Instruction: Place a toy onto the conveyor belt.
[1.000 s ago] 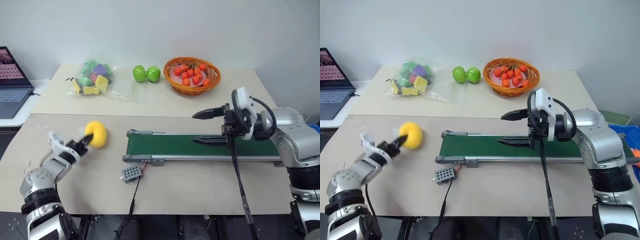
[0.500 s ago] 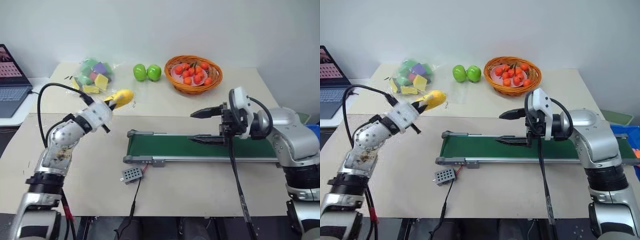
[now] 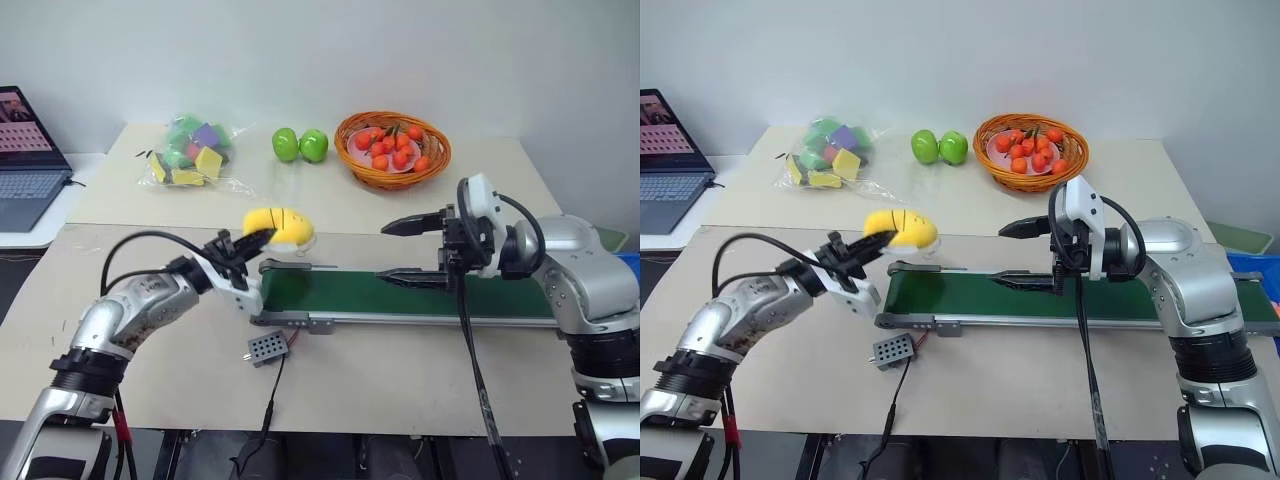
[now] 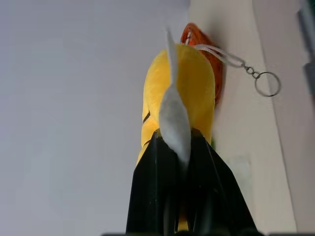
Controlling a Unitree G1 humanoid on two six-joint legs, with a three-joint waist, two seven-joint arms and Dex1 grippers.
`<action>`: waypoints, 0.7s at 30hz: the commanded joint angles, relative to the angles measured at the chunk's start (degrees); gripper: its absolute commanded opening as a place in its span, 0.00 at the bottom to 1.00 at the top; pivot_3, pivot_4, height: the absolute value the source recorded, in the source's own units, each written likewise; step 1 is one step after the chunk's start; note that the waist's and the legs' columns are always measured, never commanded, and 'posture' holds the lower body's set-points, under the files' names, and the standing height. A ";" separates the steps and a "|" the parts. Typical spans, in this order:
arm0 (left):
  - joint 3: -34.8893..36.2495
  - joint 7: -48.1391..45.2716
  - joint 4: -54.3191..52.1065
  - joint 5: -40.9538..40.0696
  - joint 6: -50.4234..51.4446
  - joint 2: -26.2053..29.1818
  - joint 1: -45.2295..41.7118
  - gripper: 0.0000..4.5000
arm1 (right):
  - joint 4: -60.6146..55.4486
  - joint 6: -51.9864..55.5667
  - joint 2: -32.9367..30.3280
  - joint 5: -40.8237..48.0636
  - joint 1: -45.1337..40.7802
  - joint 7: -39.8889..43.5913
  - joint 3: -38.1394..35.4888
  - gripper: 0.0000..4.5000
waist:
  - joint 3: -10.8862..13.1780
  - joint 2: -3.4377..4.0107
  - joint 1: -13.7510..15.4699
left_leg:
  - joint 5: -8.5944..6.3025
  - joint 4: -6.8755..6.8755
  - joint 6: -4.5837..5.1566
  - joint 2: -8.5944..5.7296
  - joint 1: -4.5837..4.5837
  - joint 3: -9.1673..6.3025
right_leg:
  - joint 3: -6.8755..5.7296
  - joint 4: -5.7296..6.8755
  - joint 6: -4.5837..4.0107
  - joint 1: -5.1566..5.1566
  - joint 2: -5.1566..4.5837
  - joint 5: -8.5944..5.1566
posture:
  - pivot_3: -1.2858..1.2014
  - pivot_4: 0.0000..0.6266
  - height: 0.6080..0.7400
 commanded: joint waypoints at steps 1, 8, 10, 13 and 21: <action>-1.49 2.91 -0.93 1.18 -0.97 -1.14 -0.21 0.01 | -2.65 -0.40 -0.69 0.67 0.45 -0.65 -2.18 1.00 | 0.00 0.00 0.06 | 0.00 0.00 0.00 0.00 0.00 0.00 | 0.00 0.00 0.00 0.00 0.00 0.00 | 0.52 0.24 0.99; -5.42 4.06 -0.48 4.30 -1.41 -2.24 0.44 0.01 | -5.24 0.64 -1.60 1.46 2.75 -2.21 -3.68 1.00 | 0.00 0.00 0.10 | -0.01 0.02 0.01 -0.01 0.00 0.00 | 0.00 0.02 0.00 0.00 -0.01 0.00 | 0.52 0.24 0.99; -6.25 4.38 -0.31 5.73 -0.63 -2.17 0.71 0.01 | -5.83 0.94 -1.82 1.65 3.30 -2.58 -4.07 1.00 | 0.00 0.00 0.10 | -0.01 0.02 0.02 0.00 0.01 0.00 | 0.00 0.02 0.00 0.00 0.00 0.00 | 0.52 0.24 0.99; -7.54 4.85 0.77 6.70 -0.57 -2.11 0.91 0.01 | -6.44 1.33 -2.01 1.77 3.85 -3.01 -4.62 1.00 | 0.00 0.00 0.04 | -0.01 0.03 0.02 0.00 0.02 0.02 | 0.01 0.04 0.00 0.01 0.00 0.00 | 0.52 0.24 0.99; -9.19 4.47 3.35 6.63 -0.52 -1.45 0.03 0.01 | -6.86 1.58 -2.12 1.76 4.13 -3.48 -5.10 1.00 | -0.02 0.04 0.07 | -0.01 0.04 0.02 0.02 0.17 0.02 | 0.01 0.08 0.00 0.14 0.00 0.00 | 0.52 0.24 0.99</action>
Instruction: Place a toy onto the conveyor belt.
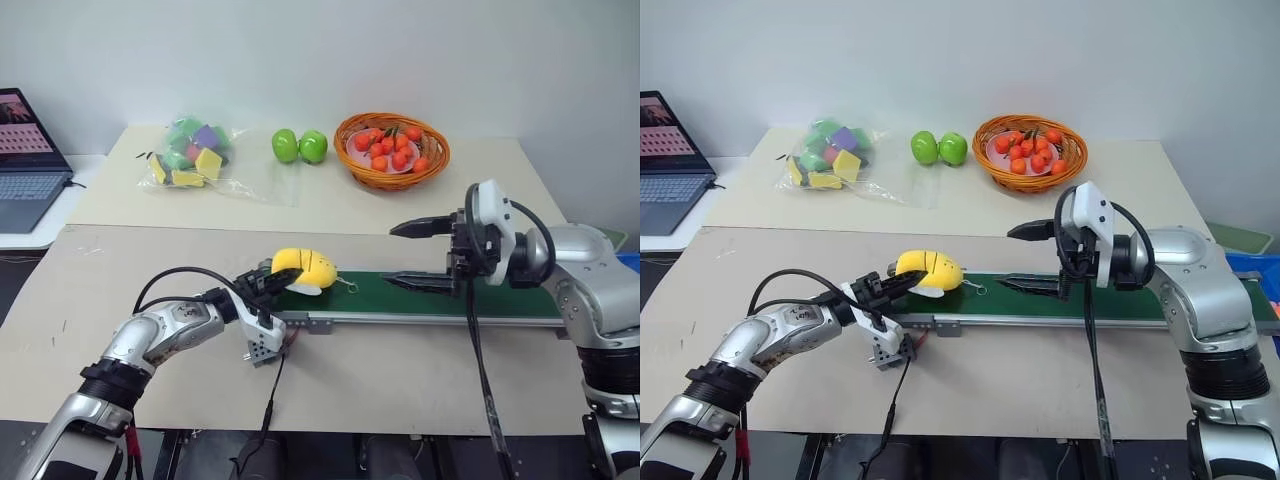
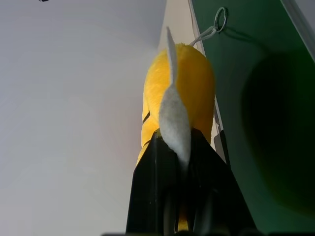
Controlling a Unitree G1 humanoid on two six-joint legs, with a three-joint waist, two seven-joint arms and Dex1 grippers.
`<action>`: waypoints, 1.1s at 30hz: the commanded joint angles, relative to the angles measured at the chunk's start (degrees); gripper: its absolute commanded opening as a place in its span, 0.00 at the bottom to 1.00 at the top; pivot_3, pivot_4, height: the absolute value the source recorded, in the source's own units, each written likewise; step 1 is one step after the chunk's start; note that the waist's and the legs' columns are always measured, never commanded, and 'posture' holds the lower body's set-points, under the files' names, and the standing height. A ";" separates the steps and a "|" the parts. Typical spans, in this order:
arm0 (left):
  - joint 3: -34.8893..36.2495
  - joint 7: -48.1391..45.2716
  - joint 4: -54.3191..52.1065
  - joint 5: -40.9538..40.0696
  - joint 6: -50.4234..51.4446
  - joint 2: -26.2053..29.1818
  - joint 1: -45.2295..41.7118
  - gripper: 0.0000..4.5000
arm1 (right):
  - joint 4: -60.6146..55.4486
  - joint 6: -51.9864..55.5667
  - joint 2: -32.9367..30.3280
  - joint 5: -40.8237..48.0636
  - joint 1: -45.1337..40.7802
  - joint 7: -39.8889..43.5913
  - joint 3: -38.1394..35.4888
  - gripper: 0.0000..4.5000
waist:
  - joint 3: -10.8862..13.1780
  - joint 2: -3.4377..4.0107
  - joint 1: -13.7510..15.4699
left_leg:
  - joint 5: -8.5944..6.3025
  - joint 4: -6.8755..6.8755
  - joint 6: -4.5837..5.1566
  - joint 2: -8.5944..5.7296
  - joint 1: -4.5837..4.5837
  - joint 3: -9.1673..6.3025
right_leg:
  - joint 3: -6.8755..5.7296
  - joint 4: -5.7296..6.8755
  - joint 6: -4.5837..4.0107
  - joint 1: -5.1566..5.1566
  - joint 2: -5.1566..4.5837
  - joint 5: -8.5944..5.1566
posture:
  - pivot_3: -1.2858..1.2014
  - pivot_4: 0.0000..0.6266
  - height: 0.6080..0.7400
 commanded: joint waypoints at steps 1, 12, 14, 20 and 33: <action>-1.46 -0.41 1.68 -0.28 -0.70 0.78 -0.19 0.01 | -1.97 0.32 -0.74 1.53 -0.17 -0.50 -2.26 1.00 | 0.00 0.00 0.00 | 0.00 0.00 0.00 0.00 0.00 0.00 | 0.00 0.00 0.00 0.00 0.00 0.00 | 0.52 0.24 0.99; -0.35 -4.40 0.75 -8.66 -3.67 3.78 2.07 0.76 | -1.16 -0.26 -0.50 1.22 -0.49 -0.25 -1.74 1.00 | -0.01 0.01 -0.25 | -0.01 0.02 0.02 0.02 0.00 0.01 | 0.00 0.01 0.00 0.00 0.00 0.00 | 0.52 0.24 0.99; 0.37 -5.30 0.13 -11.02 -4.43 4.55 2.48 0.91 | -1.01 -0.32 -0.48 1.19 -0.55 -0.12 -1.67 1.00 | -0.02 0.03 -0.30 | -0.01 0.02 0.02 0.02 0.03 0.01 | 0.00 0.02 0.00 0.01 0.01 0.00 | 0.52 0.24 0.99; 3.17 -11.96 -2.87 -26.54 -6.30 8.29 5.70 1.00 | -0.56 -0.49 -0.65 1.03 -0.59 0.37 -1.74 1.00 | -0.02 0.04 -0.58 | -0.01 0.02 0.02 0.05 0.01 0.01 | 0.00 0.01 0.00 -0.02 0.01 0.00 | 0.52 0.24 0.99; 8.44 -48.23 -13.59 -88.42 59.02 2.99 3.44 1.00 | 2.65 -1.61 -3.14 -0.33 -1.65 1.27 -2.86 1.00 | 0.00 0.05 -0.75 | -0.01 0.24 0.02 0.06 0.01 -0.04 | 0.01 0.12 0.02 0.03 0.06 -0.01 | 0.52 0.24 0.99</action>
